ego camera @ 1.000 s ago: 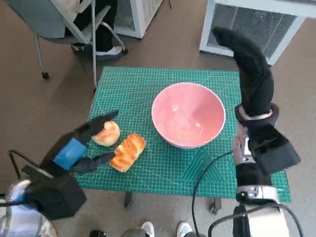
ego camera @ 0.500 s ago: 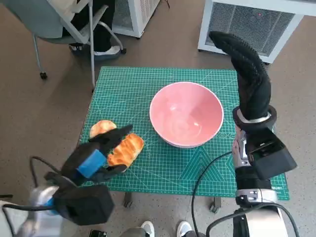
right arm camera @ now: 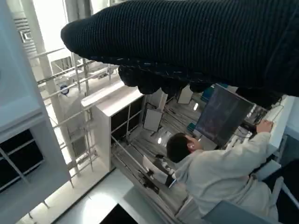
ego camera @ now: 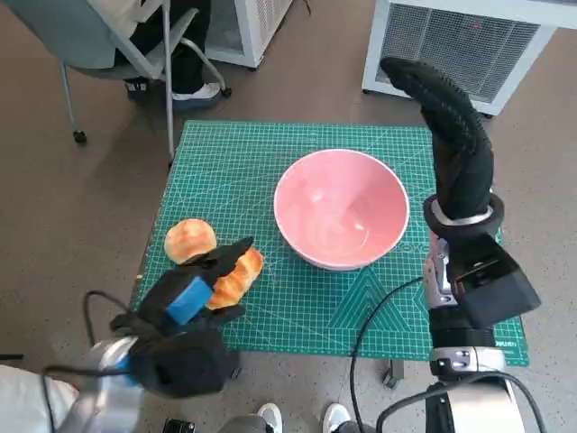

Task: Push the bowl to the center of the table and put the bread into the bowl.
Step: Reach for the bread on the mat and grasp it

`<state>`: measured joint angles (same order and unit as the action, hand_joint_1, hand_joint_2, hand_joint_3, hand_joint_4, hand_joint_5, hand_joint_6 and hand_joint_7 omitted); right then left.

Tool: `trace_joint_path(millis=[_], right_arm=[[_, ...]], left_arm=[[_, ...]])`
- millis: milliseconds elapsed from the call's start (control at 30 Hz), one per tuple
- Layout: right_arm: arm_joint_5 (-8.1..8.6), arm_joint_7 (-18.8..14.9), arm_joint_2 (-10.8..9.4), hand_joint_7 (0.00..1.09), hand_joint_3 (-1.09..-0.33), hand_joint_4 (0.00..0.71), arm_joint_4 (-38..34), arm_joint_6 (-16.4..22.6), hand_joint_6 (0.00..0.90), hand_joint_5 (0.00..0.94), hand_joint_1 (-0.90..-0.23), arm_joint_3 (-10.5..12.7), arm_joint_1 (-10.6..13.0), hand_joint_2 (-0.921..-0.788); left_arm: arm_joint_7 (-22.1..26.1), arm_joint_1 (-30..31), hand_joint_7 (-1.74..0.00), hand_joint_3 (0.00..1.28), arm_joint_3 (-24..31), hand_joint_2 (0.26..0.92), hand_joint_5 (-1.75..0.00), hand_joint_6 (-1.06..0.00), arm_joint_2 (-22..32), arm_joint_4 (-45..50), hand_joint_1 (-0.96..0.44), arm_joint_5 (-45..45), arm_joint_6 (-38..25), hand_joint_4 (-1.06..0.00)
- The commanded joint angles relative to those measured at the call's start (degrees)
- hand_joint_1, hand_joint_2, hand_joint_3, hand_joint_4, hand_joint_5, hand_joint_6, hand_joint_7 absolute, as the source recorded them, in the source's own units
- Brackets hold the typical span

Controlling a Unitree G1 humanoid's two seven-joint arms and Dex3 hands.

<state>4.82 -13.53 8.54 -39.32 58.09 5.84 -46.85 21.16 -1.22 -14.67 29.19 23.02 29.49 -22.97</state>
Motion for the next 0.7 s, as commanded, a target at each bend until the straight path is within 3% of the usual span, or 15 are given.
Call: trace_joint_path(millis=[33,700], right_arm=[[0.17,0.3,0.1,0.67,-0.731,0.306,0.6,-0.8,0.037,0.022,-0.578,0.0,1.6,-0.921],[1.73,-0.7,0.2,0.67,-0.726,0.31,2.6,-1.6,0.036,0.019,-0.583,-0.3,2.6,-0.921]], left_arm=[[-1.4,-1.5,-0.04,0.22,-1.5,0.921,0.0,-0.27,-1.7,-4.1,-0.37,1.6,0.5,-0.31],[-9.4,-6.6,-0.03,0.22,-3.5,0.921,-0.02,-0.29,-5.8,-23.5,-0.28,4.3,5.1,-0.35]])
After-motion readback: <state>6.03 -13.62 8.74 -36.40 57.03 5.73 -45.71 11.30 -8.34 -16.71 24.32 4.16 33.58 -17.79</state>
